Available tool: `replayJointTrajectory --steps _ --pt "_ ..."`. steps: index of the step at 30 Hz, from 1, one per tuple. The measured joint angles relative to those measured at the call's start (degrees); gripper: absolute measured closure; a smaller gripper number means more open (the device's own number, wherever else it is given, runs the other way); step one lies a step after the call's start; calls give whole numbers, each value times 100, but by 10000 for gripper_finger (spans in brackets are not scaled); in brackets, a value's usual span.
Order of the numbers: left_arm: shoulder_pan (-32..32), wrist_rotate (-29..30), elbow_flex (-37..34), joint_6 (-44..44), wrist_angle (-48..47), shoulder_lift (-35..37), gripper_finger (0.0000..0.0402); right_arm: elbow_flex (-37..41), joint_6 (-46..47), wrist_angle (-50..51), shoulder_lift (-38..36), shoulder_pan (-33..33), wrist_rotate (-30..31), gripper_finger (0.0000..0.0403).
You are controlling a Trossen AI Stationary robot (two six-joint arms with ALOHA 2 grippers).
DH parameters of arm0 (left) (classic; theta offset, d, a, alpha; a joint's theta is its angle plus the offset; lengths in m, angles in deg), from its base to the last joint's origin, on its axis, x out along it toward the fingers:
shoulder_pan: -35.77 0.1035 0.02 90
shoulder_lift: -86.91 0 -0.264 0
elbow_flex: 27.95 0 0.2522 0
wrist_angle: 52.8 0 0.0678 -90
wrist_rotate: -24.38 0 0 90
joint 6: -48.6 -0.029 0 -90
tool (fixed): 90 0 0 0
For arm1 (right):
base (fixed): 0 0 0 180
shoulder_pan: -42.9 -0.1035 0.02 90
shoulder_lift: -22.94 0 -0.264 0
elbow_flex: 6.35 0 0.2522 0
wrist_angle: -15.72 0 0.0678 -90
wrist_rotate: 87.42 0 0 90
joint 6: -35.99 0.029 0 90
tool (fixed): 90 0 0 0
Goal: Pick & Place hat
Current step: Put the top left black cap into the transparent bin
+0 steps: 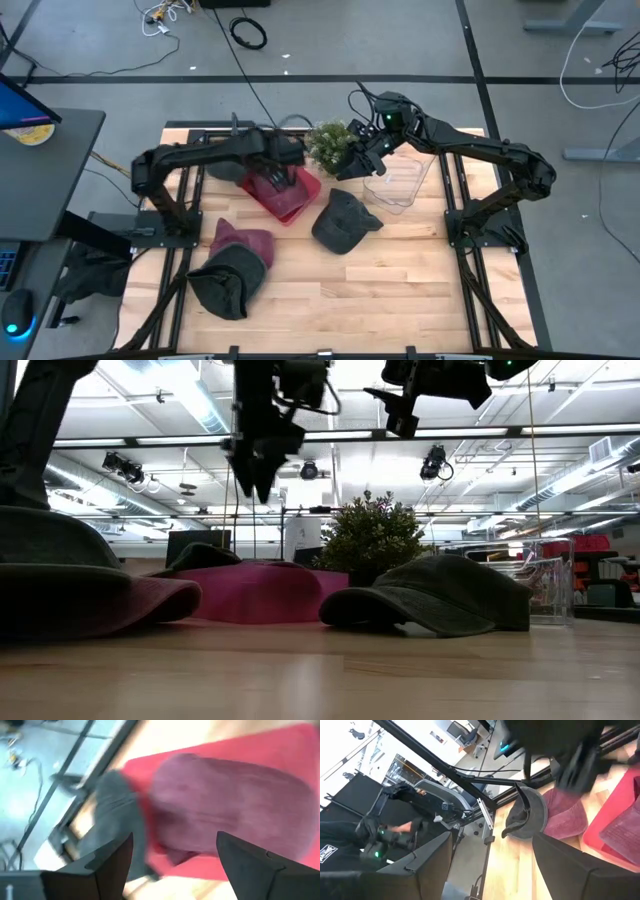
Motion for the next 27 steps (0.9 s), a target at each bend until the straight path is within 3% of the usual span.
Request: replayJointTrajectory --steps 5,13,19,27 --pt "443 -167 1 289 -80 129 111 0 22 -15 0 -1 223 124" --pt "473 -289 -1 -61 -199 -283 110 0 149 -20 0 -99 404 124" --pt "646 240 -7 -149 -238 -389 110 0 149 -22 0 -192 404 124" --pt "838 207 -7 -166 -89 -376 110 -2 149 -26 -2 -229 405 124"
